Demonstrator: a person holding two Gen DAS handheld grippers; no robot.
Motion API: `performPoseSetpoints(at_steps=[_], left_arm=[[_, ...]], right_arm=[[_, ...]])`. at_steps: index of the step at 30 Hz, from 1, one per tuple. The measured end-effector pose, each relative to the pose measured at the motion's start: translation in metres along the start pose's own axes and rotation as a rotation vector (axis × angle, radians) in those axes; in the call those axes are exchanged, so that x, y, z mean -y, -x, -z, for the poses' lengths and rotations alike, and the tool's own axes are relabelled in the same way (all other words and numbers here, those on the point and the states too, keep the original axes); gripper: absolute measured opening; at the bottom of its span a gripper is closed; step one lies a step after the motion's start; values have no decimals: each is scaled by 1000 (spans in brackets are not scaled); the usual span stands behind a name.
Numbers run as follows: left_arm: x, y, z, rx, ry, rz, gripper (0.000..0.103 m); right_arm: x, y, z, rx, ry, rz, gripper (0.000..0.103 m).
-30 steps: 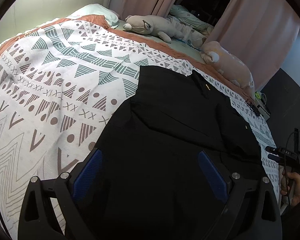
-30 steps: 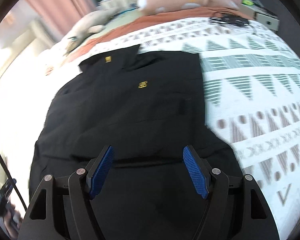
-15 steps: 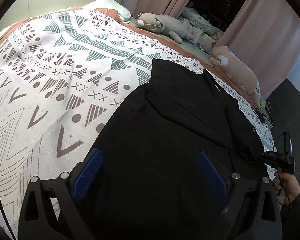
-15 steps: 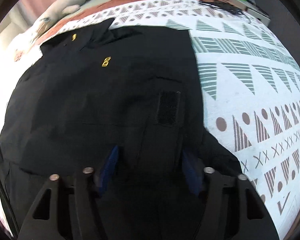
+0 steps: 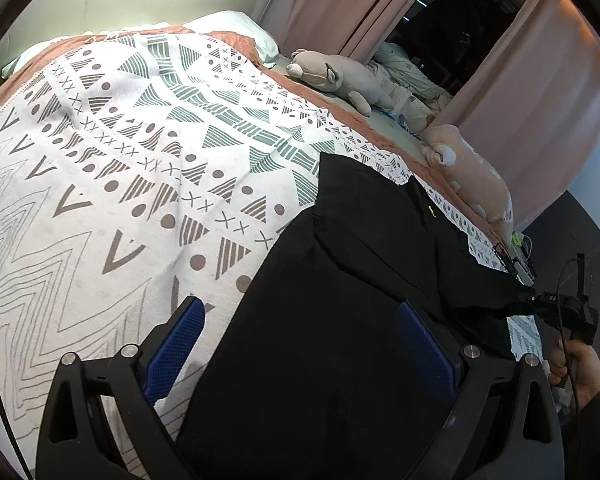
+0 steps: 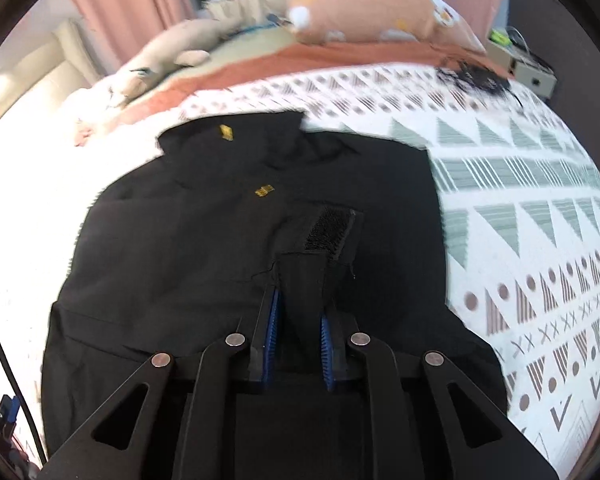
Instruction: Fold large clothes
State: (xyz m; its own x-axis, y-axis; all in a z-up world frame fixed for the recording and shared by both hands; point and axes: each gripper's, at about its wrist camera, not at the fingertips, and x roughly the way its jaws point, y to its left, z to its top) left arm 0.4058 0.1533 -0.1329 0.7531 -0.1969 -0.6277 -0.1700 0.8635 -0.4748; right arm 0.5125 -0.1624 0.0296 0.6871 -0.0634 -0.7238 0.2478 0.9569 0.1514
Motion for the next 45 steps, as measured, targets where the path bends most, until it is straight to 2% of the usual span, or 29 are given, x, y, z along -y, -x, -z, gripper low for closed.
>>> performPoseSetpoints(at_steps=[6,10,17,20,23,24,26,27,28,31,36,39,45], left_arm=[[-24,18,-7,6,-17,-39,99],[-46,29,-15,18,-12,-83,99],[-80,43,-23,29,4,-150,99],[-89,46,-24,29,15,-160,99],[-93,44,-21,19,21,-162,99],[-92,43,-20,16,20,-162,99],[-90,42,-19,12,12,-163,99],[-88,41,-18,10,9,-162,99],[-87,40,-18,11,7,-164,99],[-80,36,-17,4,8,-152,99],[-64,30,-12,-17,-32,-149,99],[-57,29,-7,-27,-42,-130,99],[-38,33,9,-52,-75,-104,99]], right_arm=[[-56,13,6,44,50,-63,9],[-91,0,9,51,92,-113,7],[-158,-23,19,42,162,-282,7],[-189,-35,28,0,222,-368,7],[-203,-57,37,-123,200,-474,11],[-202,-62,40,-140,189,-473,16],[-197,-60,45,-117,208,-468,46],[-192,-58,47,-112,216,-468,80],[-187,-56,49,-107,215,-466,88],[-166,-48,50,-87,215,-421,88],[-120,-22,51,-27,178,-297,88],[-93,-7,60,-26,172,-236,88],[-41,31,88,-18,142,-176,88]])
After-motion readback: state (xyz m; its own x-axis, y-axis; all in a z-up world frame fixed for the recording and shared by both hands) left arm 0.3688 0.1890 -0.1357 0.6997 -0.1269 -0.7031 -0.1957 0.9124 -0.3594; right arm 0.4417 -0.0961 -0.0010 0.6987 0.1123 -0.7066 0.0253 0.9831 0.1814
